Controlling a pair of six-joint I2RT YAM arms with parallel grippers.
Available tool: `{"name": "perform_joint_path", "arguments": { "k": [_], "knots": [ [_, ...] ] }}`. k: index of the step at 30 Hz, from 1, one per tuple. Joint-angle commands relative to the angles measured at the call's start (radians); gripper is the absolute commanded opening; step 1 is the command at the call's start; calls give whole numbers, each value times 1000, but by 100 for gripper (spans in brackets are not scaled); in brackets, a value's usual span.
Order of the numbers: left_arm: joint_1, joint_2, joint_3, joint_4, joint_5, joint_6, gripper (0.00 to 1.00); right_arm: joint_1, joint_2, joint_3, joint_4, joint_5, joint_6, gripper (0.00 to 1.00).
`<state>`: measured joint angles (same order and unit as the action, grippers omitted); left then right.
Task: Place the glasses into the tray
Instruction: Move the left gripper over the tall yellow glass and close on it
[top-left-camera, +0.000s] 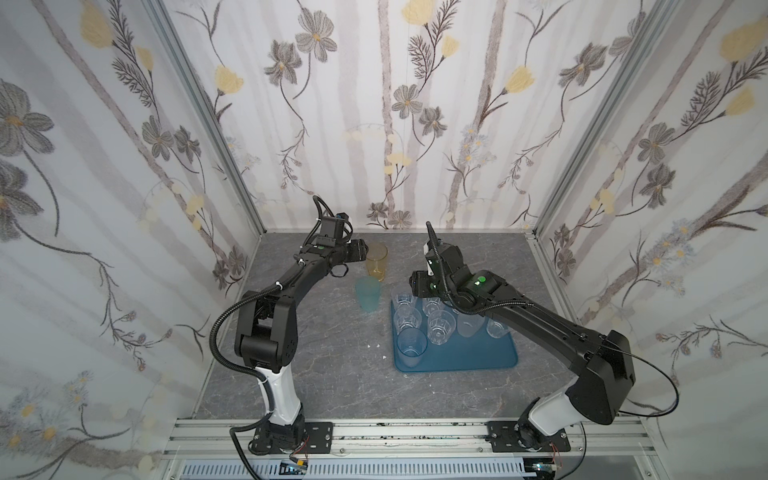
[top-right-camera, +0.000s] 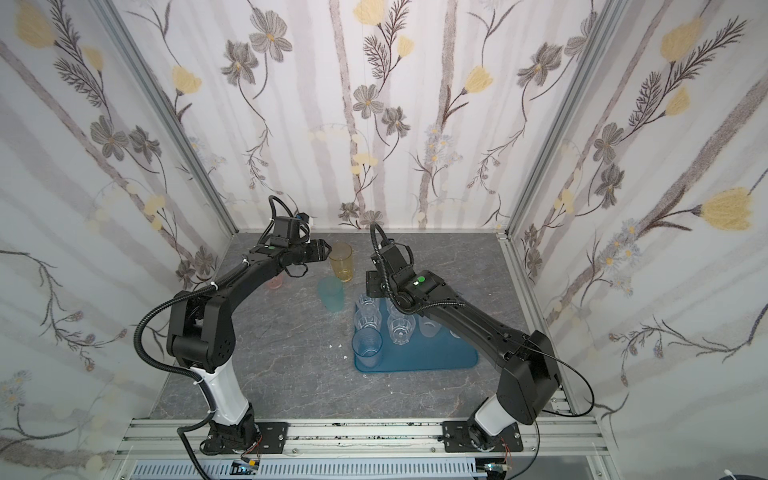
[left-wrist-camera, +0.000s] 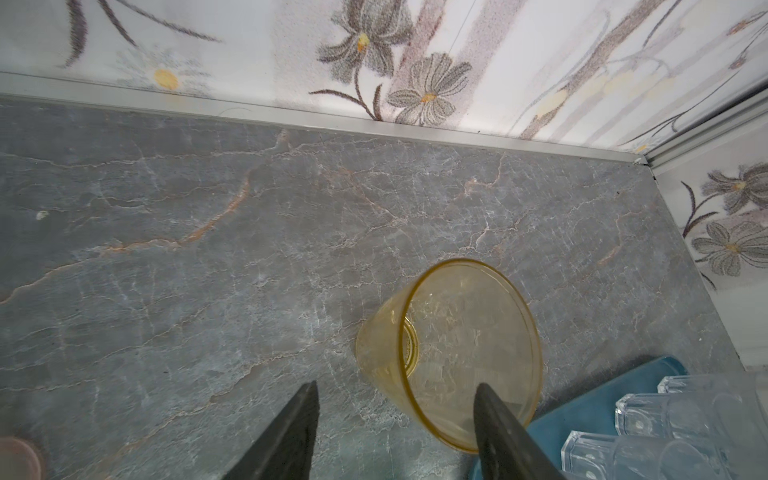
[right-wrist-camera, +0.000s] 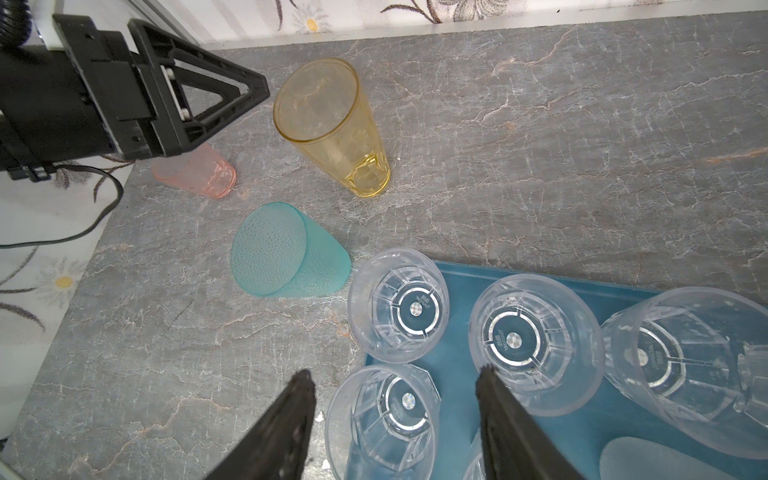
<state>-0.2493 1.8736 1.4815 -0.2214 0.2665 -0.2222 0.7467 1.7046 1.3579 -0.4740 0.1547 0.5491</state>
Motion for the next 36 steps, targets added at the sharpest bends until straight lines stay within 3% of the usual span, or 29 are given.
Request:
{"name": "perform_joint_path", "arguments": {
  "k": [1, 16, 22, 28, 36],
  "knots": [
    [-5, 14, 13, 4, 19, -9, 59, 1, -1, -2, 57, -3, 8, 62],
    [-31, 100, 76, 1, -34, 4, 39, 3, 6, -17, 61, -12, 19, 62],
    [-41, 96, 66, 0, -63, 17, 24, 5, 10, -22, 66, -13, 23, 63],
    [-57, 38, 63, -5, -114, 36, 9, 8, 4, -20, 66, -18, 23, 63],
    [-102, -109, 54, -9, -240, 67, 4, 25, -50, -14, 69, 12, 41, 62]
  ]
}}
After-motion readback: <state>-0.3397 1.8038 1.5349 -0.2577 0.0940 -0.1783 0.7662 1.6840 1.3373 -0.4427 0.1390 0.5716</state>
